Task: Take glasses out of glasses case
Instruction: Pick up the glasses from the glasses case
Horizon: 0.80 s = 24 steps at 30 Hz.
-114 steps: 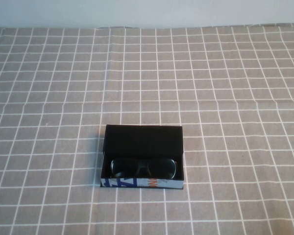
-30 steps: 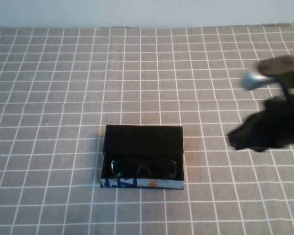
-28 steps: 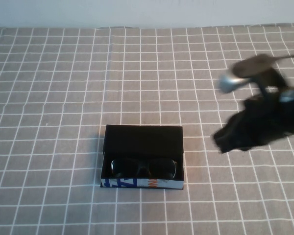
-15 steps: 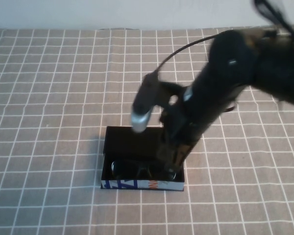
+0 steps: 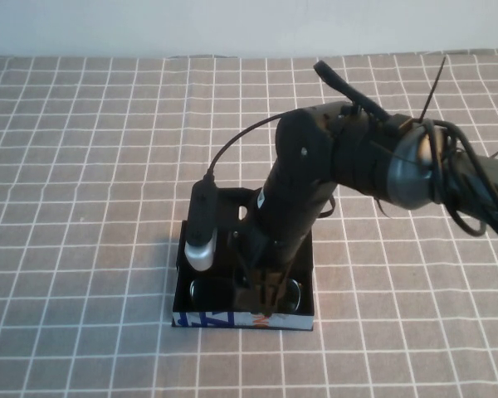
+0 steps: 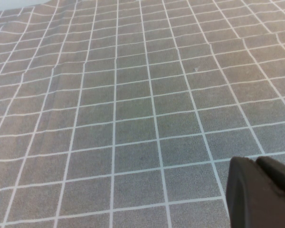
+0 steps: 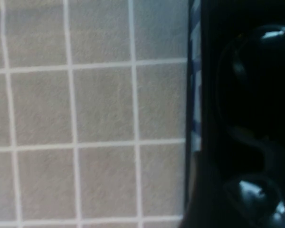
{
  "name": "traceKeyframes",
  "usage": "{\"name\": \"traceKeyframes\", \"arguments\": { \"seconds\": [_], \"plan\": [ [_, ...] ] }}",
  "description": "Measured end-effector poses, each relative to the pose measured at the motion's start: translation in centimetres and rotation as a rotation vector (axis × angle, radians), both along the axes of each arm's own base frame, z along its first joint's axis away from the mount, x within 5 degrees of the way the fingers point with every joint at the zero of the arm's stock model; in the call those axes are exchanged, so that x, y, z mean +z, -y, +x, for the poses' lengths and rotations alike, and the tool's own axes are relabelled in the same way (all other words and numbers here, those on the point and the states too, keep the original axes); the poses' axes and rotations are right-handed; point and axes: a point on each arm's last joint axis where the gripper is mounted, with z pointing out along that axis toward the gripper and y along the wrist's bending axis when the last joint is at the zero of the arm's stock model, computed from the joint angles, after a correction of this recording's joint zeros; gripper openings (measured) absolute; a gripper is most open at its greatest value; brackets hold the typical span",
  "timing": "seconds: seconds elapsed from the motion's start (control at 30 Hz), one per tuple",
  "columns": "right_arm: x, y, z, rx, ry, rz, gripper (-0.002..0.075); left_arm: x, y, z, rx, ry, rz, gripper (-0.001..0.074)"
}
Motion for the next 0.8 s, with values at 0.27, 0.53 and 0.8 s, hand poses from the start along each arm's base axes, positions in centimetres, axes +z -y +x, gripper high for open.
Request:
{"name": "traceKeyframes", "arguments": {
  "seconds": [0.27,0.53,0.8],
  "plan": [
    [-0.3,-0.5,0.7,-0.018,0.048,0.032,0.0308,0.0,0.0,0.0,0.000,0.000,0.000,-0.0004],
    [-1.1,-0.4,1.0,-0.008,0.058,-0.001,0.0298,0.0,0.0,0.0,0.000,0.000,0.000,-0.0005],
    [-1.7,-0.4,1.3,-0.001,0.063,-0.026,0.0264,0.0,0.0,0.0,0.000,0.000,0.000,-0.0004]
  ]
}}
